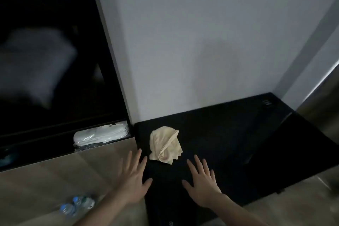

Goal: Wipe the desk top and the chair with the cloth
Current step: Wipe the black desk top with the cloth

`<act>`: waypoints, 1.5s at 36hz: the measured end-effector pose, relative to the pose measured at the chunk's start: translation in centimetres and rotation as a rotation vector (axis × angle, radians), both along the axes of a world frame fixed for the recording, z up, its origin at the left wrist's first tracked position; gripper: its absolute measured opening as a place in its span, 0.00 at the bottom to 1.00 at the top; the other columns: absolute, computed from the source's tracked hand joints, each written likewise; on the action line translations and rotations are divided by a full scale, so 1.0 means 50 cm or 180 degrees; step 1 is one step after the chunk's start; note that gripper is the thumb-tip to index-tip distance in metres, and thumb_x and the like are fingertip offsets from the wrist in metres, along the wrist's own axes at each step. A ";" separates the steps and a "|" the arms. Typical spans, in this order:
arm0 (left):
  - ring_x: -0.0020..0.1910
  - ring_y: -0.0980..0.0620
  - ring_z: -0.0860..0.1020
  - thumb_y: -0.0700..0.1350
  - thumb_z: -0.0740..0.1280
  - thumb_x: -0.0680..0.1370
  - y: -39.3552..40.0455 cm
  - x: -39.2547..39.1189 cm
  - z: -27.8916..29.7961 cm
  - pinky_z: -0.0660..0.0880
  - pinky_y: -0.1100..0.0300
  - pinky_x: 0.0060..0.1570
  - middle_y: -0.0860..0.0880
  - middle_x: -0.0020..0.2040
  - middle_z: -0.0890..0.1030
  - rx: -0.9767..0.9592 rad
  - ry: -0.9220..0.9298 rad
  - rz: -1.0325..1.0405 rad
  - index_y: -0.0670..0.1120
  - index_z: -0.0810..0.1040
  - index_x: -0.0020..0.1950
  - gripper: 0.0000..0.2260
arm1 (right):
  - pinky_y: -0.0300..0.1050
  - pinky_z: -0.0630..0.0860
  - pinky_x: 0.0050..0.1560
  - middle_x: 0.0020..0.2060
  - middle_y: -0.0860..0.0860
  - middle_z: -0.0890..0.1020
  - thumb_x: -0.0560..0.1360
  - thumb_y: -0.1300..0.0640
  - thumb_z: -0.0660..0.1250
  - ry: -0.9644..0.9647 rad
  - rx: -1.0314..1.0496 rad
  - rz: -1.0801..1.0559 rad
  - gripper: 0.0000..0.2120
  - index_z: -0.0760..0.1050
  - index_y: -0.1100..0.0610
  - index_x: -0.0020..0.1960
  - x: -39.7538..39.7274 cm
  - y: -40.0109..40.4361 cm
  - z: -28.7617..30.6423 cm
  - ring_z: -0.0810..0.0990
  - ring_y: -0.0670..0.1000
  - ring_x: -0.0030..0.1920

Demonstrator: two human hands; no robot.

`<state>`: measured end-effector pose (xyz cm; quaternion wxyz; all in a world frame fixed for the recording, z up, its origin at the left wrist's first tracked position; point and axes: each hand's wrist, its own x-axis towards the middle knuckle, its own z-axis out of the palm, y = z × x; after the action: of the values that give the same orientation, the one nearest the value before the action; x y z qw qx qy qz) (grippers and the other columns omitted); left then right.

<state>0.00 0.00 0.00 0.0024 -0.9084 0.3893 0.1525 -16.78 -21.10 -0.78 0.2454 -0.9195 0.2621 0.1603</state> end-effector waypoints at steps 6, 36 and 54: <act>0.79 0.41 0.32 0.70 0.35 0.65 -0.025 0.047 -0.036 0.38 0.41 0.76 0.49 0.79 0.29 0.0249 0.0374 0.0146 0.50 0.44 0.83 0.48 | 0.61 0.44 0.78 0.81 0.49 0.38 0.82 0.40 0.58 -0.0073 0.0054 0.0067 0.36 0.44 0.46 0.82 0.095 -0.016 -0.041 0.36 0.57 0.81; 0.82 0.46 0.45 0.55 0.60 0.79 -0.100 0.309 -0.205 0.50 0.51 0.79 0.49 0.83 0.45 0.0222 0.0798 -0.0684 0.51 0.53 0.82 0.33 | 0.47 0.71 0.62 0.63 0.49 0.73 0.78 0.59 0.67 0.0413 -0.0798 -0.0147 0.16 0.75 0.50 0.65 0.355 -0.063 -0.247 0.71 0.52 0.61; 0.79 0.50 0.54 0.53 0.62 0.77 -0.049 0.353 -0.229 0.59 0.56 0.76 0.52 0.82 0.48 0.0044 0.0950 -0.0543 0.54 0.58 0.80 0.32 | 0.72 0.33 0.74 0.73 0.56 0.21 0.82 0.40 0.53 0.0425 -0.0071 -0.0486 0.41 0.24 0.45 0.77 0.482 0.013 -0.337 0.18 0.66 0.70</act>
<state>17.63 -2.44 -11.45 -0.0362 -0.8392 0.4601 0.2876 7.33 -20.44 -17.64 0.2286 -0.8867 0.3490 0.1991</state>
